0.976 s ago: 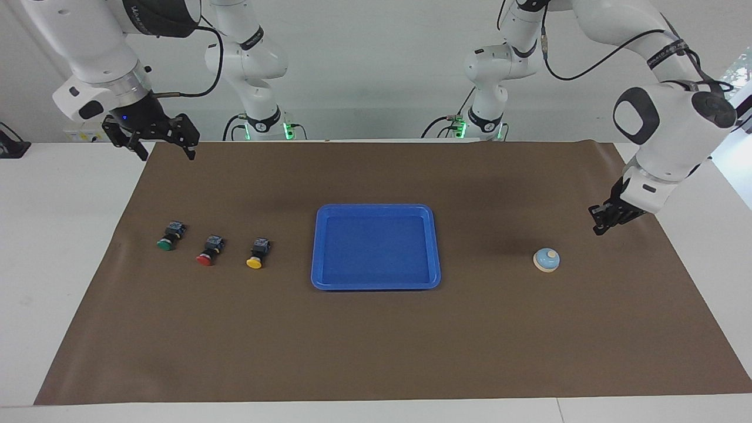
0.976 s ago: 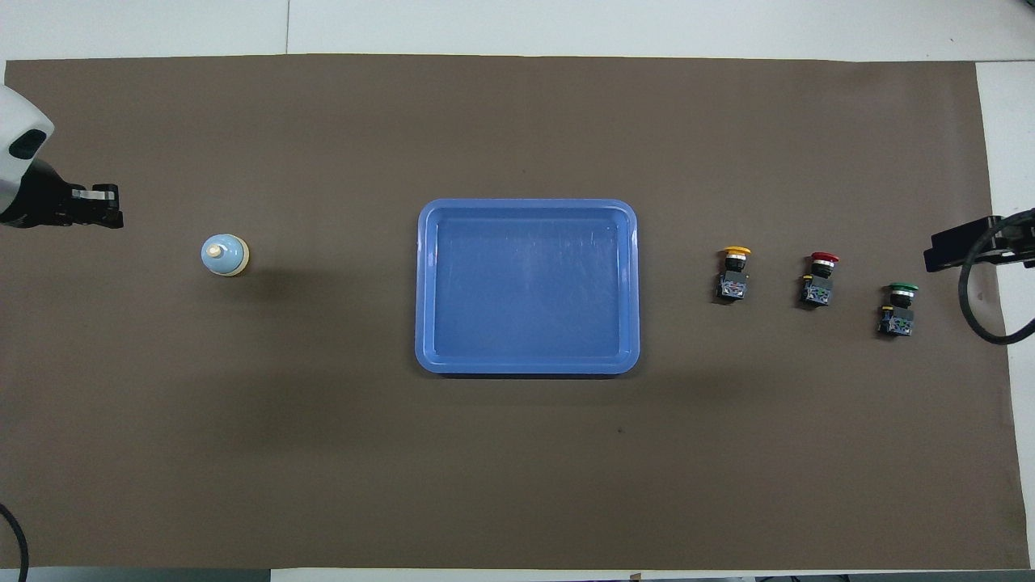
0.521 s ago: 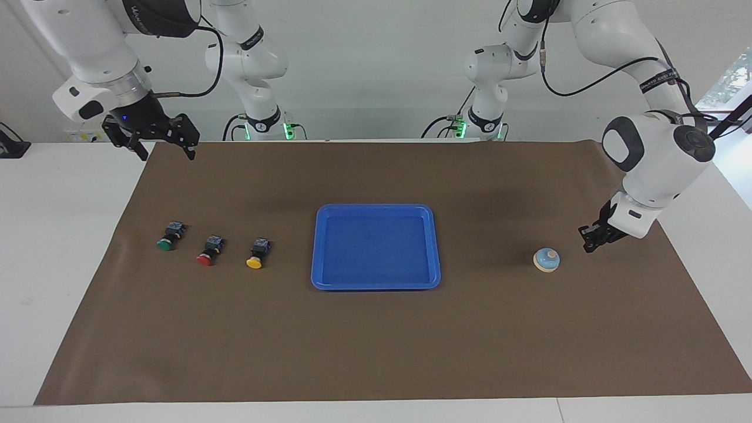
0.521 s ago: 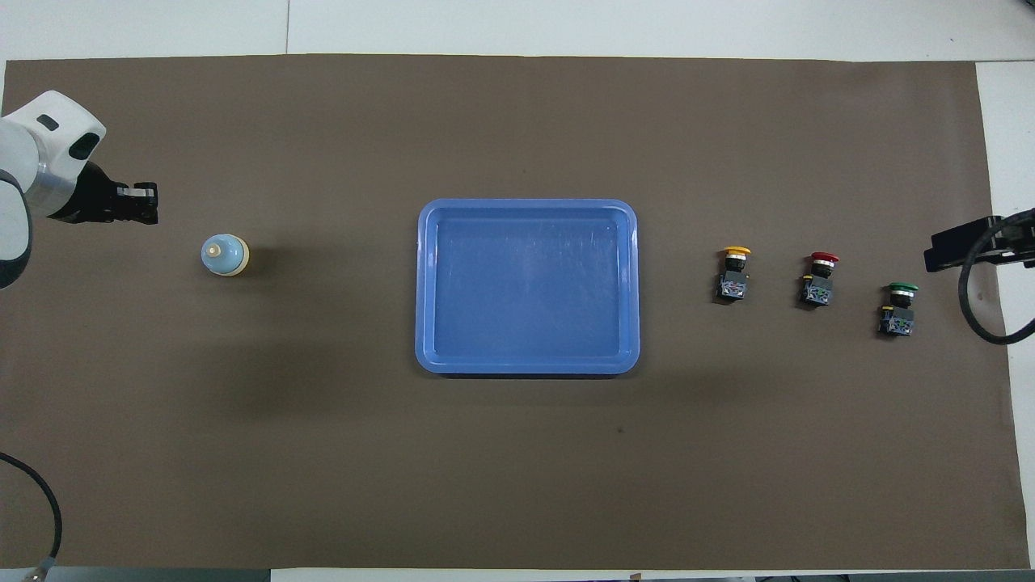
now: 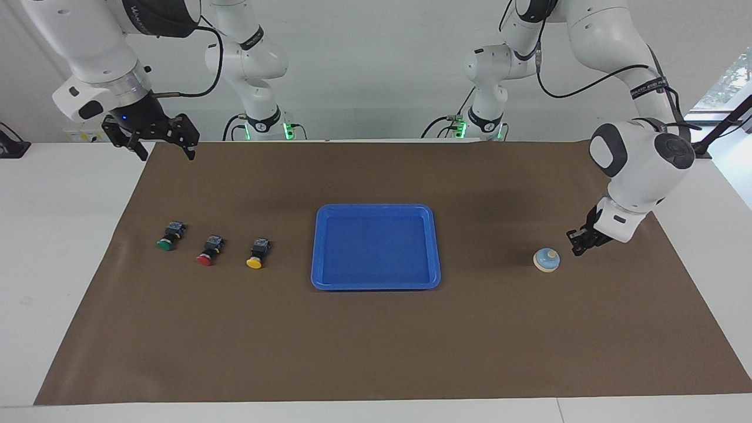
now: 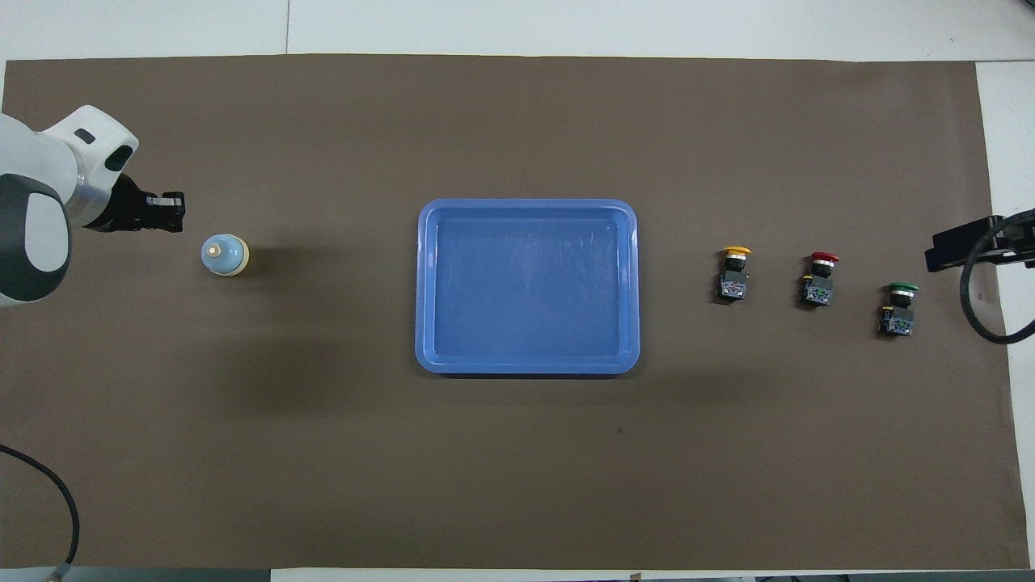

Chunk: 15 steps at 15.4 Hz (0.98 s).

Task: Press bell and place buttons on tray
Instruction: 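Move the left gripper over the bell and press down on it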

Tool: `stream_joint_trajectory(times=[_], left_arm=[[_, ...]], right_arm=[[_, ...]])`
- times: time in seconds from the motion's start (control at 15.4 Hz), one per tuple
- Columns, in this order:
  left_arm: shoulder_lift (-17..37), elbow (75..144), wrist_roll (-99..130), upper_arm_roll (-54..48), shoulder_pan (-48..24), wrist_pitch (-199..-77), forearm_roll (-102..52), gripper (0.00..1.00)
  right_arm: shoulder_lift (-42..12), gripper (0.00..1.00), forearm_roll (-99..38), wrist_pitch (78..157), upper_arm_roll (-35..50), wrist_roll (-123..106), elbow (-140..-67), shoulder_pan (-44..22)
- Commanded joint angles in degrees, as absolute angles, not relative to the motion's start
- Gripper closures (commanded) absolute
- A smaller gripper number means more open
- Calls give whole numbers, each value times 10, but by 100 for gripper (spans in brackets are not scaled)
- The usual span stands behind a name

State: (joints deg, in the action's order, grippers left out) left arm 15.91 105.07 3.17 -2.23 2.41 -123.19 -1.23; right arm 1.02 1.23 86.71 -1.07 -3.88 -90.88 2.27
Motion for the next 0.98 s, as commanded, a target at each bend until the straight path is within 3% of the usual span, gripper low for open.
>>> stream_joint_trajectory(times=[0.0,0.91], left_arm=[[147,1085,50,-17,10,-1265,-6,100],[165,1107,50,-17,10,-1293,-6,100]], right_arm=[[18,0,11,868,-4,-30,-919,32],[18,0,11,868,-4,-30,-919,33]])
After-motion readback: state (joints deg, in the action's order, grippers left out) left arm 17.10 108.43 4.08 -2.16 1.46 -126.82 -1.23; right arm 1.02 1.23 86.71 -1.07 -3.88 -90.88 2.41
